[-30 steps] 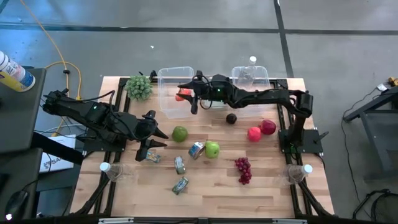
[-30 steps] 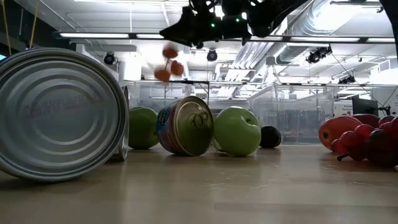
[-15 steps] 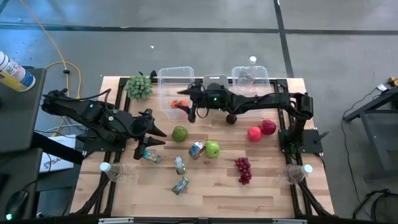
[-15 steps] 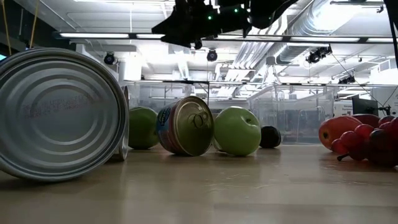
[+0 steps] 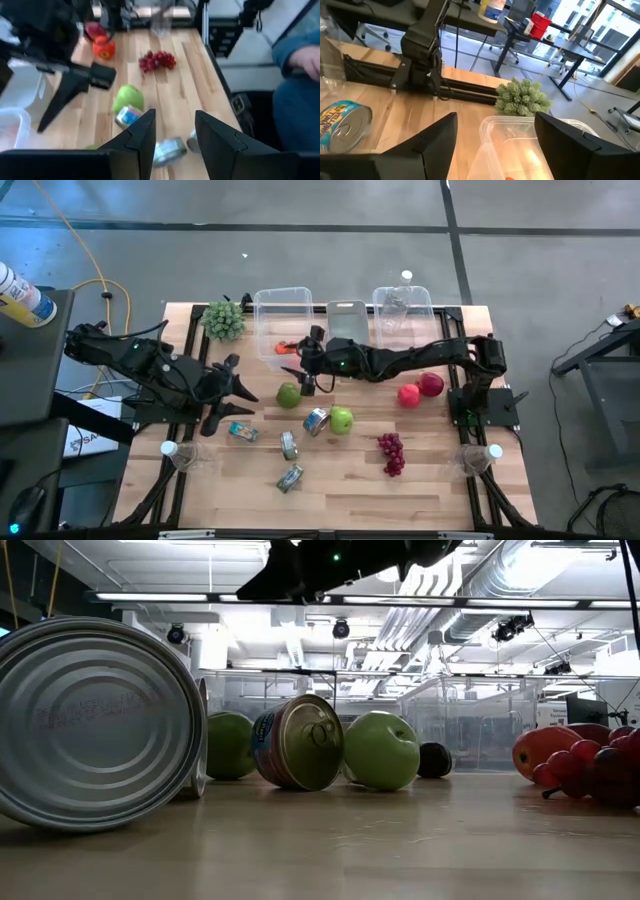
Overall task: Pick & Place Food Item
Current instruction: Put the yellow and blue tuna can into the gray bin
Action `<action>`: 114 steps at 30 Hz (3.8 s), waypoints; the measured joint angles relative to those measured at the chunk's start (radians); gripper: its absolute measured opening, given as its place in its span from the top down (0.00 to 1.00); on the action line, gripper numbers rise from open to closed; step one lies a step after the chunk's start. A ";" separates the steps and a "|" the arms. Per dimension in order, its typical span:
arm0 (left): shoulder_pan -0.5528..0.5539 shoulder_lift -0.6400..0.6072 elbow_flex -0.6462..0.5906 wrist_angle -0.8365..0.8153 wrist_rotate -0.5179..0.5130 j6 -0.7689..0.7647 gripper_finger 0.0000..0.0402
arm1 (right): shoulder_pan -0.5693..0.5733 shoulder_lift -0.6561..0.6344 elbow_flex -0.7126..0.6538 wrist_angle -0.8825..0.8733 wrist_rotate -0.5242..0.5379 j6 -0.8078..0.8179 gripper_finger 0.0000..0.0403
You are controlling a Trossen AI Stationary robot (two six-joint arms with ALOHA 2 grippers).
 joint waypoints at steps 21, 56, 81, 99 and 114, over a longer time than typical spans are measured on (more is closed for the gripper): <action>0.000 0.003 0.000 -0.034 0.005 -0.047 0.67 | 0.107 -0.001 -0.001 -0.090 0.065 -0.057 0.37; 0.017 0.113 0.000 -0.062 0.056 0.146 0.67 | 0.331 -0.032 -0.001 -0.852 0.880 0.320 0.11; 0.043 0.099 0.000 -0.270 0.068 0.240 0.67 | 0.766 -0.270 -0.001 -1.477 1.064 1.180 0.11; 0.041 0.200 0.000 -0.364 0.135 0.083 0.41 | 0.754 -0.270 -0.001 -1.405 1.053 1.133 0.11; 0.043 0.229 -0.001 -0.431 0.236 0.159 0.09 | 0.734 -0.269 -0.001 -1.250 1.075 0.956 0.11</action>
